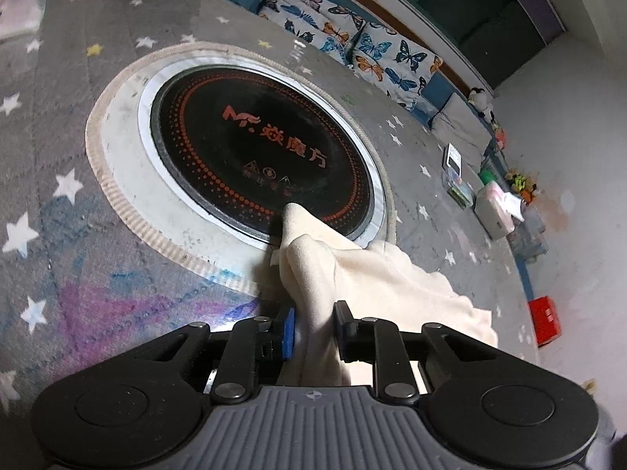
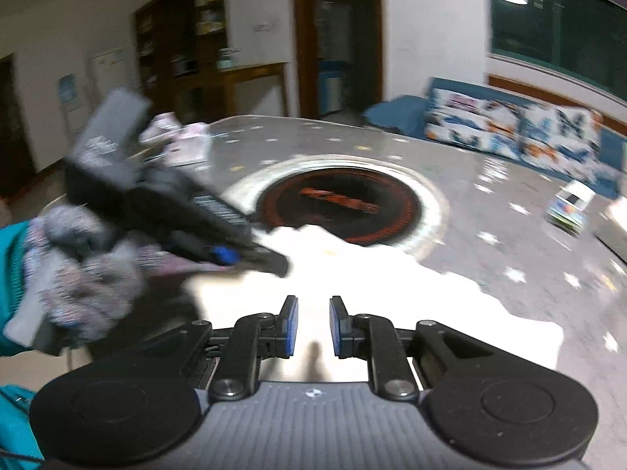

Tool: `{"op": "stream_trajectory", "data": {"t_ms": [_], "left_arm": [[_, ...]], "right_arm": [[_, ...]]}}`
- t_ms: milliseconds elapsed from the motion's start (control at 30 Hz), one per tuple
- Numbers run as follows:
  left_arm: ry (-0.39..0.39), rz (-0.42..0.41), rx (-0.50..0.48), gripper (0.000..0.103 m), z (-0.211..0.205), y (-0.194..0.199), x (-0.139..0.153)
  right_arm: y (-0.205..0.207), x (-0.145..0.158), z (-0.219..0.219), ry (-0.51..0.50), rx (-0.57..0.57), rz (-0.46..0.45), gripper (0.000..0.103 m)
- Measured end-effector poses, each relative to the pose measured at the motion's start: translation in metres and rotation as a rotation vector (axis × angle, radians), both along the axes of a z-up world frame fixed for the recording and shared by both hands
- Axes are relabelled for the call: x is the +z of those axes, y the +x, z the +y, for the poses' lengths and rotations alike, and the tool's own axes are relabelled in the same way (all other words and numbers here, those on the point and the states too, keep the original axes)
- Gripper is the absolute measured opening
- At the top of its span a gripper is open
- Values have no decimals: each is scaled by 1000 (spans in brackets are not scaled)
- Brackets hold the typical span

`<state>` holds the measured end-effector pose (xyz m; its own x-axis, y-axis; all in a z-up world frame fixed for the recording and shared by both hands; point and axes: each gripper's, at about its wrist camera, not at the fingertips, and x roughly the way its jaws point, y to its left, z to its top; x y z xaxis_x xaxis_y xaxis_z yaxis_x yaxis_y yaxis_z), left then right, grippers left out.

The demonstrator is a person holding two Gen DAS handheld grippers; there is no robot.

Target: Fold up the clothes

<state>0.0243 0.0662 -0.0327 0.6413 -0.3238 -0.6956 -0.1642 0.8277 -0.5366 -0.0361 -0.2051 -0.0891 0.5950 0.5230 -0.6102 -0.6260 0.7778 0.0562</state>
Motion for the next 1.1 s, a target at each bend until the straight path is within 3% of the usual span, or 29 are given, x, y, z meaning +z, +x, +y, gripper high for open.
{"op": "stream_trajectory", "data": {"t_ms": [333, 533, 767, 867, 1100], "left_arm": [[103, -27, -22, 23, -13, -3, 4], [176, -49, -40, 23, -22, -4, 7], [221, -57, -56, 24, -26, -4, 8], [229, -56, -57, 25, -27, -3, 7], [246, -50, -58, 27, -29, -1, 6]], "right_arm": [[35, -14, -58, 29, -250, 45, 22], [54, -29, -85, 80, -341, 92, 27], [63, -32, -102, 160, -400, 94, 29], [66, -30, -108, 149, -427, 81, 33], [81, -46, -122, 171, -452, 141, 34]]}}
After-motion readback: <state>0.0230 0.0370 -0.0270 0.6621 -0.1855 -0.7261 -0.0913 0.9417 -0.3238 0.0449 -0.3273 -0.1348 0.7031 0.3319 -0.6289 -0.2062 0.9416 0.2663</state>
